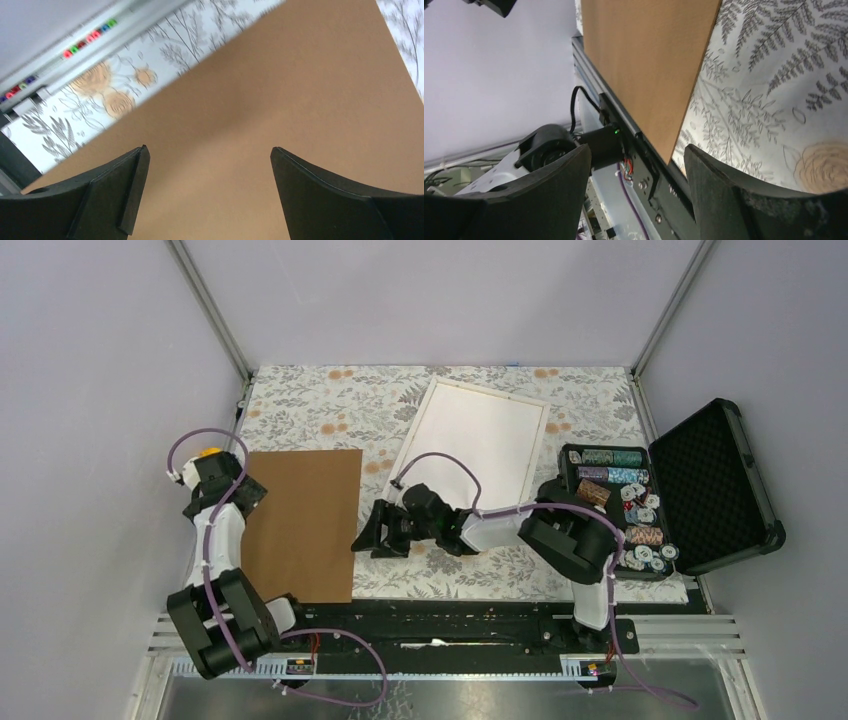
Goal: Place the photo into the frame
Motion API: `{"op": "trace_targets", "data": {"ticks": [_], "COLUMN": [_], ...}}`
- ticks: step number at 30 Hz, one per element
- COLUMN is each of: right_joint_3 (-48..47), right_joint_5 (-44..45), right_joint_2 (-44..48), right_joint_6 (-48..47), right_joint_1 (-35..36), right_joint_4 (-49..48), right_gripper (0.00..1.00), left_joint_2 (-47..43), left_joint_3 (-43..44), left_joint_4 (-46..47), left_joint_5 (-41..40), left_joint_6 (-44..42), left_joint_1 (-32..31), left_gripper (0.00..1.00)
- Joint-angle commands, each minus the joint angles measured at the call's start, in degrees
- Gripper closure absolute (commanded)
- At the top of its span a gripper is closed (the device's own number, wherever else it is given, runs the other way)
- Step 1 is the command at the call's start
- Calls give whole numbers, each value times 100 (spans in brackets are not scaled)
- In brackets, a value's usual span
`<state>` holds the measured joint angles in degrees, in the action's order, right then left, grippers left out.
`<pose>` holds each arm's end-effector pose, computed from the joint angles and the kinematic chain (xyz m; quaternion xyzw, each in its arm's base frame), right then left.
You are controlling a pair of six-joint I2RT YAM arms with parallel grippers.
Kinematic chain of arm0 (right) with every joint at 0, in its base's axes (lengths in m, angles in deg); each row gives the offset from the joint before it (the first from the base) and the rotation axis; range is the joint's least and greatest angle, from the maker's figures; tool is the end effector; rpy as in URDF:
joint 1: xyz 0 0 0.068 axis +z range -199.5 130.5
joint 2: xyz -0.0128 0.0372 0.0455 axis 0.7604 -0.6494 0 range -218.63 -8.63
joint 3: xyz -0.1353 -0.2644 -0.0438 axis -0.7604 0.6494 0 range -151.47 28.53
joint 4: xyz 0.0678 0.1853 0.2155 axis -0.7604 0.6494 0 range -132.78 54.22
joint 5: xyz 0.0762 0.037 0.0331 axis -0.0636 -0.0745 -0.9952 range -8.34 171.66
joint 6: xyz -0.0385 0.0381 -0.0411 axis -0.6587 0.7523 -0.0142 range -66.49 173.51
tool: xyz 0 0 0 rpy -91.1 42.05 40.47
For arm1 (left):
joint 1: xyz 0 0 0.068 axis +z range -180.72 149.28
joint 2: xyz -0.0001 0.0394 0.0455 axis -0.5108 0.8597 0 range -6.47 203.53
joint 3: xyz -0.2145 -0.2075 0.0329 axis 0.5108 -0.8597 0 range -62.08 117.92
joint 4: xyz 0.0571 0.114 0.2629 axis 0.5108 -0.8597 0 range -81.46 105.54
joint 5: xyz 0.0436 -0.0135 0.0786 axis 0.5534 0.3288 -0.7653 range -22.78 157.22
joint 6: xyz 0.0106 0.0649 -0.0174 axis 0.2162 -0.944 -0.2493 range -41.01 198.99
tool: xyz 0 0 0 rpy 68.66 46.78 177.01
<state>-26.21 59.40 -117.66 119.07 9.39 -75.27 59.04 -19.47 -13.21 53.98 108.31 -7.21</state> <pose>0.2106 0.3888 0.1532 -0.0608 0.8174 0.5612 0.1149 0.2304 0.1139 0.2269 -0.4513 0.8235 0.0921 0.3313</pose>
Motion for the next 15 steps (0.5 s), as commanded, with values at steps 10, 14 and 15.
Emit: {"op": "trace_targets", "data": {"ticks": [10, 14, 15], "right_joint_3": [-688, -734, -746], "right_joint_5": [414, 418, 409], "right_joint_2": [-837, -879, -908], "right_joint_6": [266, 214, 245], "right_joint_1": [456, 456, 461], "right_joint_4": [-230, -235, -265], "right_gripper": [25, 25, 24], "left_joint_2": [1181, 1441, 1567], "left_joint_3": [-237, -379, -385], "left_joint_4": [2380, 3053, 3092], "left_joint_5": [337, 1214, 1405], "left_joint_6": [290, 267, 282], "left_joint_1": [1197, 1430, 1463], "left_gripper": [1, 1, 1]}}
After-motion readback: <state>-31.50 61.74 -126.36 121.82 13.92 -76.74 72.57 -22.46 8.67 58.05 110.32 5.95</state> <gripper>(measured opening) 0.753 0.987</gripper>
